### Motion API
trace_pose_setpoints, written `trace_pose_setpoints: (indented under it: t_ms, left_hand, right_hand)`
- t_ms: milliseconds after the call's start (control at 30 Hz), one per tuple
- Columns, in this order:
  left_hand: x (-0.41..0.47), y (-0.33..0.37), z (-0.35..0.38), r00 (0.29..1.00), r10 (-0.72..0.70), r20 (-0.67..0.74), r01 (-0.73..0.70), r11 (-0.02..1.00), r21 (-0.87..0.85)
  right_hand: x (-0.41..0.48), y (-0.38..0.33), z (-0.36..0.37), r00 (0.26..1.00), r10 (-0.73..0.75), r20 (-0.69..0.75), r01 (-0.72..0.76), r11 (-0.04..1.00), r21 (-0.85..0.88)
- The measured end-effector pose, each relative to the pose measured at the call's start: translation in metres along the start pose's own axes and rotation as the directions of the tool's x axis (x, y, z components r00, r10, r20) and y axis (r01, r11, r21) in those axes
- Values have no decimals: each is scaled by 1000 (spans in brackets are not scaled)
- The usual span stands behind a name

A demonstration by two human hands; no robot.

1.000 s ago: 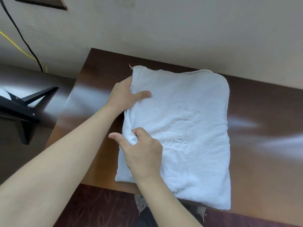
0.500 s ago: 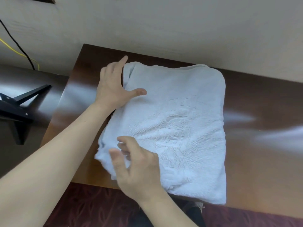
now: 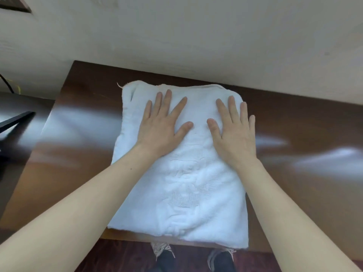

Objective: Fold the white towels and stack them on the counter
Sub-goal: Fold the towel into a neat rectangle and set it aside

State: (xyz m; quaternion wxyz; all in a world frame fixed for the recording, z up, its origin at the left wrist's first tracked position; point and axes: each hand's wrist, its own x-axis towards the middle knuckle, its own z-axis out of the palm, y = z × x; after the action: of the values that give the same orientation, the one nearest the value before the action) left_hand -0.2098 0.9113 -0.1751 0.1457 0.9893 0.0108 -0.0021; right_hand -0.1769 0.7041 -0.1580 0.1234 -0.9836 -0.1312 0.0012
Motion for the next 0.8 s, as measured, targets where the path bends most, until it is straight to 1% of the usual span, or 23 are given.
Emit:
trace_pose_setpoints:
  t_ms: [67,167,367,467,533,600,667,733,800]
  left_hand:
    - [0,-2,1,1000,-15,-6,15,1000,13]
    - [2,-8,1,998,-64,-1,64,998,23]
    - [3,4,-2,992,-126,-1,126,992,31]
    - [14,6,-7,994,-92,-55,94,995,35]
    - [17,5,-6,999,-26,-33,27,999,35]
    - [13,3,1,999,7,31,-8,999,34]
    - [7,3,9,999,-12,40,11,999,43]
    - [6,3,13,999,-30,23,29,999,43]
    - [7,0,13,999,-41,16,41,998,40]
  right_hand:
    - [0,17,6,999,29,38,-30,998,49]
    - [2,30,10,998,48,46,-54,989,138]
    - [8,43,11,996,-4,88,-21,958,285]
    - [10,50,7,994,-33,104,-1,950,311]
    - [14,51,1,990,-61,129,22,960,279]
    - [23,46,-5,989,-45,144,21,985,169]
    - [34,29,-10,996,-17,93,13,999,45]
    - [42,8,-10,998,-39,39,40,999,-28]
    - [43,-5,-5,993,-84,89,90,994,-63]
